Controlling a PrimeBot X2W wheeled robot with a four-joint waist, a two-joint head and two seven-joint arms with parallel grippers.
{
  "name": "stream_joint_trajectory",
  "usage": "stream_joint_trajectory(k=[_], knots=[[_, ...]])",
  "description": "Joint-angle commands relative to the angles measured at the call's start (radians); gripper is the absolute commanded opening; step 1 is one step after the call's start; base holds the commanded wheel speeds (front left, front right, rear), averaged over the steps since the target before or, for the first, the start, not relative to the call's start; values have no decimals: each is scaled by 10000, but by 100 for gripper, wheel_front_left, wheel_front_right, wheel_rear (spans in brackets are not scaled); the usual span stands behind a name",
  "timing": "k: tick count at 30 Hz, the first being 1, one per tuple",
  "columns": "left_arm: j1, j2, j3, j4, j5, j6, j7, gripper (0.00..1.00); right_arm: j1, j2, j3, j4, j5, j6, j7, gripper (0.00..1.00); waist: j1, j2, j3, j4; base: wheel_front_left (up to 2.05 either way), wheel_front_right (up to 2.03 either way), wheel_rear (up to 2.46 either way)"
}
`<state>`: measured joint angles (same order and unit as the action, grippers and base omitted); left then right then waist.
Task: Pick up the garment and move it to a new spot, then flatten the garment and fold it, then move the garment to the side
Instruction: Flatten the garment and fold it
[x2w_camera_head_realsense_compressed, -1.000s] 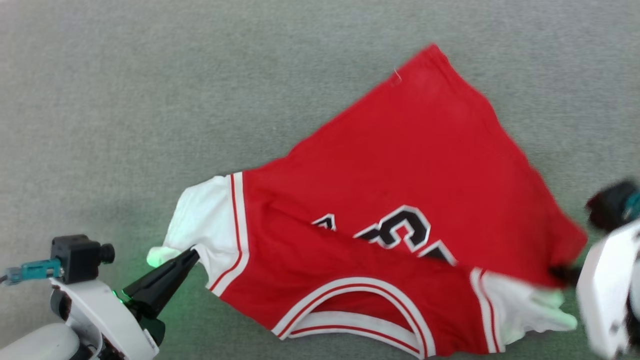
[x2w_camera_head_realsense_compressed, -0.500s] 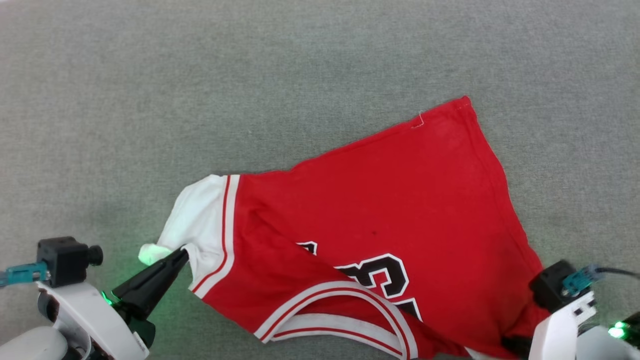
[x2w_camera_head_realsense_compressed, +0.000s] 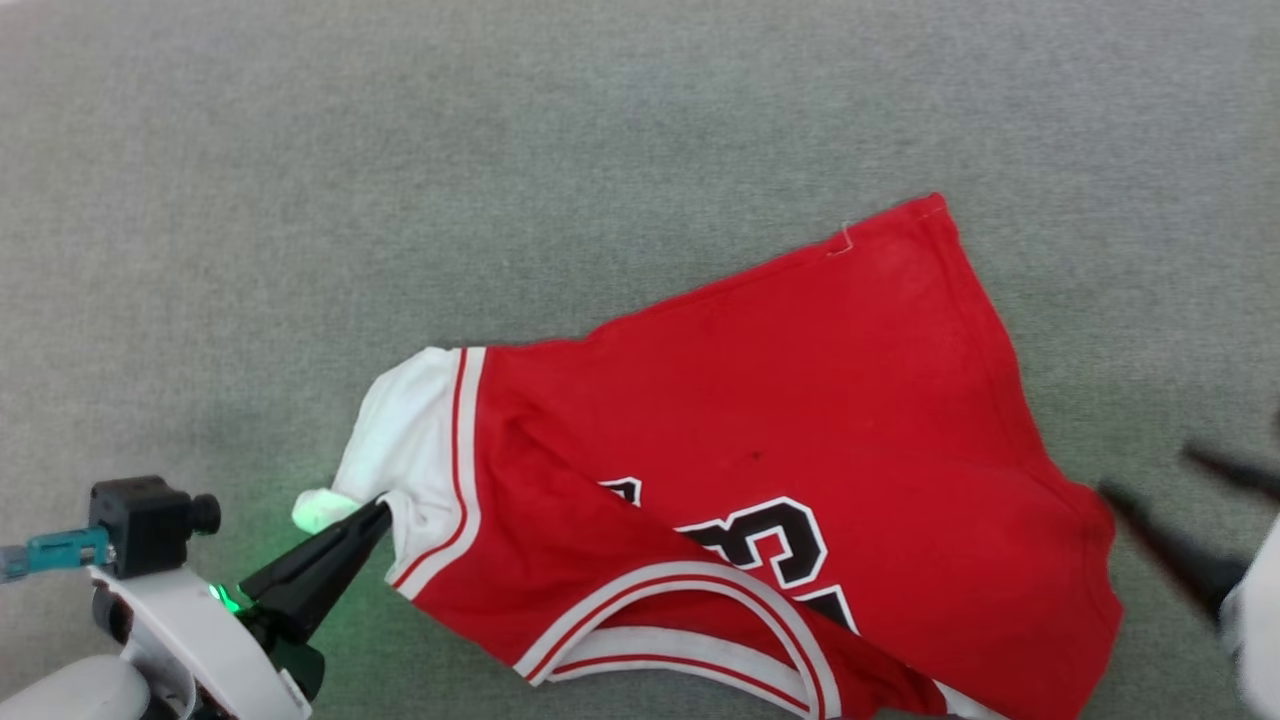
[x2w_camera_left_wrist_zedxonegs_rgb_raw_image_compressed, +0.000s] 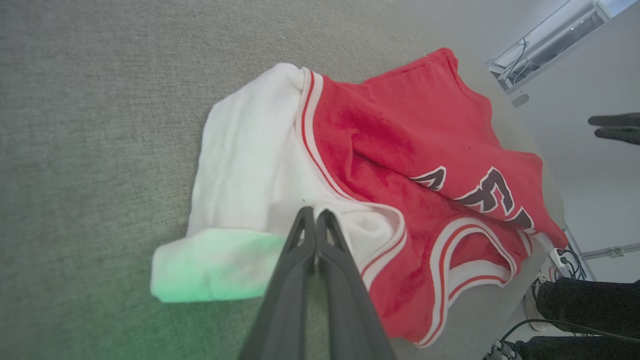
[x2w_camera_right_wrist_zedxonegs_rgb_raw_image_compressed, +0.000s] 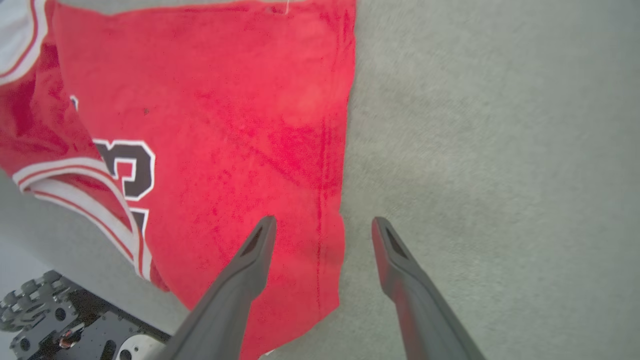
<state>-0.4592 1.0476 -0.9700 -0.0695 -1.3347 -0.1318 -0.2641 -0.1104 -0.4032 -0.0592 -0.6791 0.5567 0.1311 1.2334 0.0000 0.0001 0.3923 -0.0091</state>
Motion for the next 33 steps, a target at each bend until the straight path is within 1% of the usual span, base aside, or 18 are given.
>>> stream_joint_trajectory(k=[1, 3, 5, 7, 9, 10, 16, 20, 23, 26, 29, 30, 31, 32, 33], knots=[[-66, -75, -10, -16, 90, 23, 6, 0, -669, -133, -176, -87, 92, -7, 54, 100, 0, -1, 116, 140, 0, 0, 0], [-189, -138, -31, -41, 135, 23, 6, 0, -1567, -223, -323, 79, -87, -7, -168, 100, 0, -1, 231, 271, 0, 0, 0], [-302, -190, -33, -46, 182, 23, 6, 0, -2462, -403, -131, 542, -450, -7, -600, 100, 0, -1, 370, 387, 0, 0, 0], [-411, -254, -69, -50, 205, 23, 6, 0, -3221, -471, 321, 1290, -716, -5, -1081, 100, 0, -1, 520, 522, 0, 0, 0], [-580, -319, -122, -49, 258, 23, 12, 0, -3915, -400, 741, 2189, -923, -5, -1493, 100, 0, -1, 681, 673, 0, 0, 0], [-580, -319, -122, -49, 258, 23, 12, 0, -3915, -400, 741, 2189, -923, -5, -1493, 100, 0, -1, 681, 673, 0, 0, 0], [-1119, -524, -291, -68, 276, 23, 13, 0, -5380, -298, 1890, 4760, -1187, -7, -2093, 100, 0, -1, 1142, 1057, 0, 0, 0], [-1419, -792, -444, -74, 289, 23, 12, 0, -5935, -344, 2655, 6245, -1324, -7, -2440, 100, 0, -1, 1391, 1229, 0, 0, 0], [-1616, -943, -564, -69, 308, 23, 10, 0, -6218, -389, 3187, 7102, -1484, -5, -2787, 100, 0, -1, 1518, 1334, 0, 0, 0], [-1746, -1028, -613, -48, 302, 23, 9, 0, -6135, -545, 3906, 7848, -1560, -7, -2887, 100, 0, -1, 1599, 1411, 0, 0, 0], [-1753, -1024, -617, -77, 283, 23, 8, 0, -6040, -558, 4450, 8343, -1303, -1, -2790, 100, 0, -1, 1643, 1422, 0, 0, 0], [-1745, -1011, -616, -85, 294, 23, 8, 0, -6004, -584, 4610, 8456, -1167, 1, -2707, 47, 0, -1, 1640, 1420, 0, 0, 0], [-1732, -1001, -614, -88, 306, 23, 8, 0, -5984, -621, 4683, 8542, -1039, 1, -2671, 33, 0, -1, 1630, 1419, 0, 0, 0], [-1721, -999, -609, -90, 316, 23, 8, 0, -5997, -654, 4721, 8598, -936, 1, -2713, 4, 0, -1, 1618, 1416, 0, 0, 0], [-1706, -999, -605, -84, 320, 23, 7, 0, -6019, -671, 4745, 8644, -890, 1, -2767, 0, 0, -1, 1595, 1409, 0, 0, 0]])
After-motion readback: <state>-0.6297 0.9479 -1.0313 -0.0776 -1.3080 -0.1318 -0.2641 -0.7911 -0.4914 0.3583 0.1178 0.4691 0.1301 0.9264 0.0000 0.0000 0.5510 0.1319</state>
